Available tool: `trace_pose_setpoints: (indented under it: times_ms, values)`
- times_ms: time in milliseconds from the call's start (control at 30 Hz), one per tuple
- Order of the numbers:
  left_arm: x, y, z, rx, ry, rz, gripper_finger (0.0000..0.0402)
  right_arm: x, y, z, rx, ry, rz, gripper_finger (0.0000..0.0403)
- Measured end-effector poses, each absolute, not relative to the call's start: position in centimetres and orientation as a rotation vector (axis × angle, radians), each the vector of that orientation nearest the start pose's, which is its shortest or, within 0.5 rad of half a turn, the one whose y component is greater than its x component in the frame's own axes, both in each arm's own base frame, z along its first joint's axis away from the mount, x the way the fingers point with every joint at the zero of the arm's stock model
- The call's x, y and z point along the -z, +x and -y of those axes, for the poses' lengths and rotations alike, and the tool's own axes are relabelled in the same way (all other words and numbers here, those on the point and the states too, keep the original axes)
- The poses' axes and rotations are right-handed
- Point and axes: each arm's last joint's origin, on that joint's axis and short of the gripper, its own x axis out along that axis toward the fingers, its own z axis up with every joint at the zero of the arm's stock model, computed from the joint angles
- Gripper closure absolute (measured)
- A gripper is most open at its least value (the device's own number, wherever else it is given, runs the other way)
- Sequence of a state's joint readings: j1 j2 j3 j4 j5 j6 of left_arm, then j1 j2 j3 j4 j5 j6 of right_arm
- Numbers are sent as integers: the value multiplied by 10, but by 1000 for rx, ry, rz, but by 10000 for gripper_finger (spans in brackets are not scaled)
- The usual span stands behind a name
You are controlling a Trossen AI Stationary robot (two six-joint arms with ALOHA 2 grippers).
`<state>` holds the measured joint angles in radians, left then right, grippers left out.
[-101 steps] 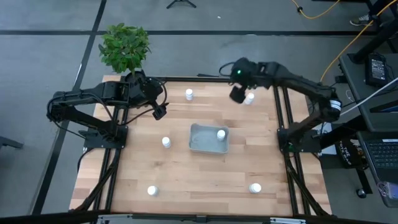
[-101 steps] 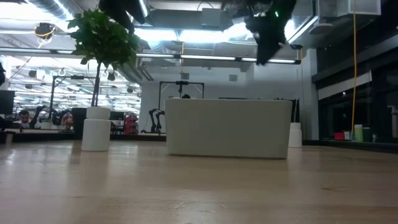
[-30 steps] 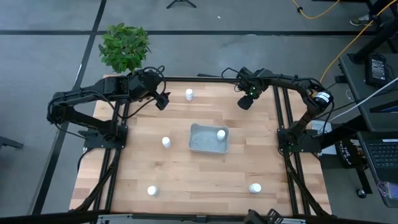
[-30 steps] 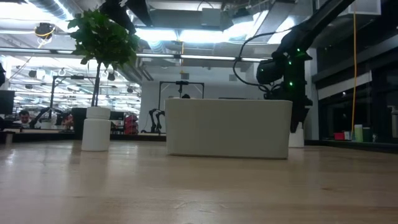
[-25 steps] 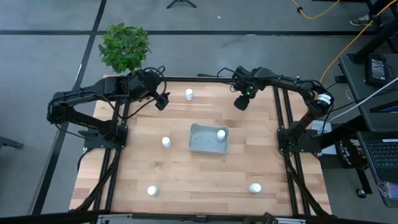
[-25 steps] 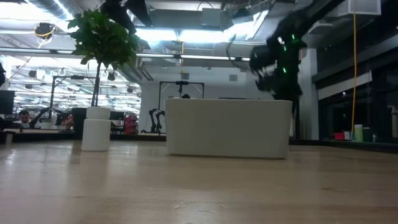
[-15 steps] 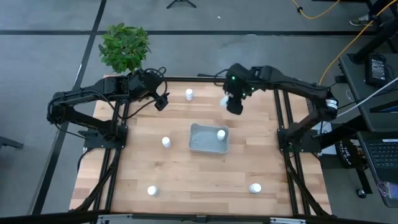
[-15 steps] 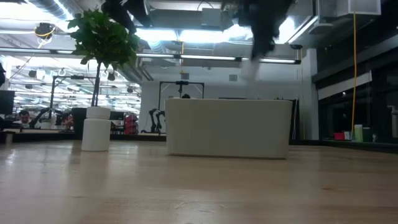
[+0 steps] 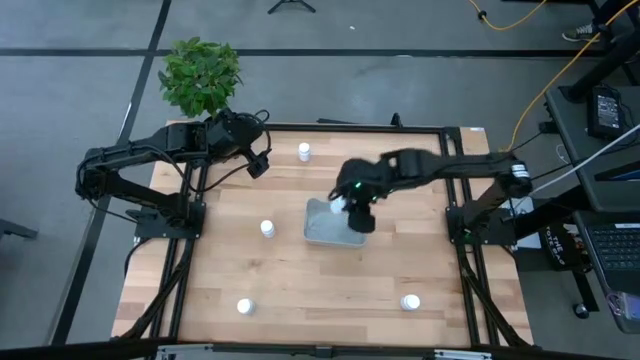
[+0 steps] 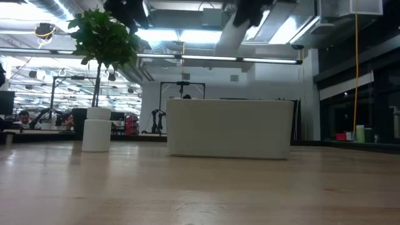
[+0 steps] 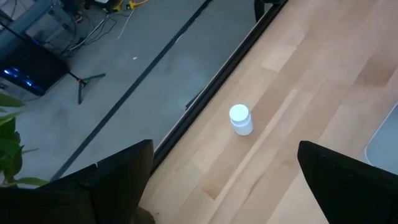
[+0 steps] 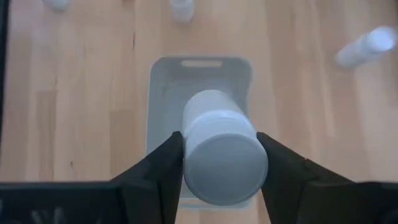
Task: Pick and place pill bottles into a basket
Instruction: Put the white pill bottle into the gray bin
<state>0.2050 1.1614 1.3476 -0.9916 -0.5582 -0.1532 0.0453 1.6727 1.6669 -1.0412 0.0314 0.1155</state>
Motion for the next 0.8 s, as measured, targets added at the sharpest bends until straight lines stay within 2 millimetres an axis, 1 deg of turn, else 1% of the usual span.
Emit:
trace_pose_setpoints:
  times_ms: [100, 200, 333, 433, 533, 633, 800]
  values:
    - [-383, 201, -57, -779, 9, -754, 11, -315, 358, -20, 87, 79, -1117, 239]
    - [-384, 201, -57, -779, 9, -754, 11, -286, 373, -22, 133, 85, -1206, 239]
    - [-383, 201, -57, -777, 8, -754, 11, -250, 385, -21, 176, 88, -1345, 239]
    - [-383, 201, -57, -769, 4, -755, 11, -228, 392, -21, 175, 71, -1412, 239]
    - [-383, 201, -57, -756, -4, -755, 11, -212, 397, -20, 170, 60, -1451, 239]
    - [-383, 201, -57, -753, -7, -755, 11, -201, 401, -14, 173, 53, -1475, 239]
    - [-383, 201, -57, -759, -21, -749, 11, -193, 406, -3, 191, 67, -1477, 239]
